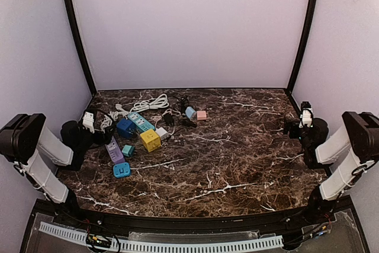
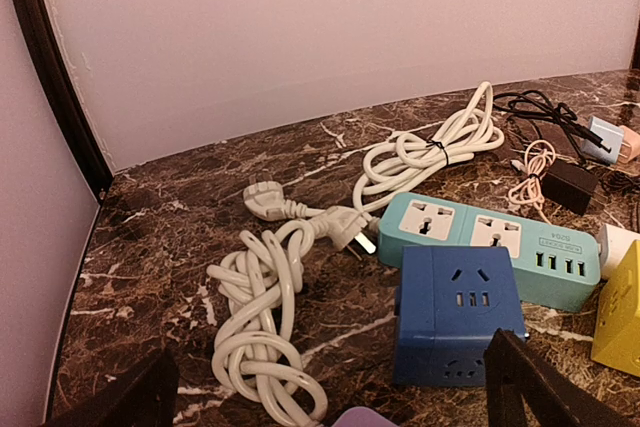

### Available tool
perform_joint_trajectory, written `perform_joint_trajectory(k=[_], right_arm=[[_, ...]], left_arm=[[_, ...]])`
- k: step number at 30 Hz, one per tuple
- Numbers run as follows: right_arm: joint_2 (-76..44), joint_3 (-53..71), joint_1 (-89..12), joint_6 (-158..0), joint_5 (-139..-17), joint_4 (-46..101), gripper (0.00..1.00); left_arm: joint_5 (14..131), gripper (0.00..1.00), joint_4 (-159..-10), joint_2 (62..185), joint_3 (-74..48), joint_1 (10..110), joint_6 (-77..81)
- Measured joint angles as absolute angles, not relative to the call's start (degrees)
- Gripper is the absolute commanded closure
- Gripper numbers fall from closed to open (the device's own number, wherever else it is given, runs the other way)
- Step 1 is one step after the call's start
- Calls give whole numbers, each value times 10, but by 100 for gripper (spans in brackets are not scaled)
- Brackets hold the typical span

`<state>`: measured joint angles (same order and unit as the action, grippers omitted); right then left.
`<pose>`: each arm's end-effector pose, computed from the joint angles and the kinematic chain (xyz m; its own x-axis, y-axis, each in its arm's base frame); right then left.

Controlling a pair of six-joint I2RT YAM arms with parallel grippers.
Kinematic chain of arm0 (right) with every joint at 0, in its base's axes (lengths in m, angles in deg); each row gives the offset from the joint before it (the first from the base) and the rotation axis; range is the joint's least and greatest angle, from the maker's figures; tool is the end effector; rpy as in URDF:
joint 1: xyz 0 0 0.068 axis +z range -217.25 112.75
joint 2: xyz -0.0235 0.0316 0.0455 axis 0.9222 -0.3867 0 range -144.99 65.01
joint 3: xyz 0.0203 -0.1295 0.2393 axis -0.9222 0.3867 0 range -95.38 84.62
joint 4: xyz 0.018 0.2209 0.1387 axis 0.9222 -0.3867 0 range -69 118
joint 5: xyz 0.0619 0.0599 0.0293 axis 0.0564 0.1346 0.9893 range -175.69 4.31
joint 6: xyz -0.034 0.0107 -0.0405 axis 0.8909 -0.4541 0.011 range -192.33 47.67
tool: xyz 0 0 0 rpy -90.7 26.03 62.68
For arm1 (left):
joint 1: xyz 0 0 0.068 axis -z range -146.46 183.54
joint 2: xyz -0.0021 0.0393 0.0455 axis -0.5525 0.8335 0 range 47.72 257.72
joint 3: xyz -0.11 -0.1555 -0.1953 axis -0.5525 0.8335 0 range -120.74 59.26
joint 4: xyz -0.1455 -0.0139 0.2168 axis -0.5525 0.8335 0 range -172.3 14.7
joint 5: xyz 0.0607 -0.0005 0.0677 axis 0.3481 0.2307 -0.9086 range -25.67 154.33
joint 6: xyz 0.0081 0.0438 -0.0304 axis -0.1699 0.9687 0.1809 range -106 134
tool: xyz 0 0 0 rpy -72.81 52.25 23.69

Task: Insert the plug
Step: Pick up the socket from the center of the board.

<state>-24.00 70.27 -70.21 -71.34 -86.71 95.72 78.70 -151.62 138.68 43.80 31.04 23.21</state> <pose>0.2466 -0.0134 0.1438 -0.1219 -0.0111 -0.9925 0.0671 0.9976 -0.0194 0.2518 0.0021 0.1436 -0.0733 0.1522 -0.9856 0.2189 0.9666 0.1329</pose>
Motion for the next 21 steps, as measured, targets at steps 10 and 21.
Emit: perform_joint_trajectory(k=[10, 21], right_arm=[[-49, 612, -704, -773, -852, 725, 1], [-38, 429, -610, -907, -719, 433, 1]], left_arm=[[760, 0, -1493, 1383, 432, 310, 219], [830, 7, -819, 1403, -149, 333, 363]])
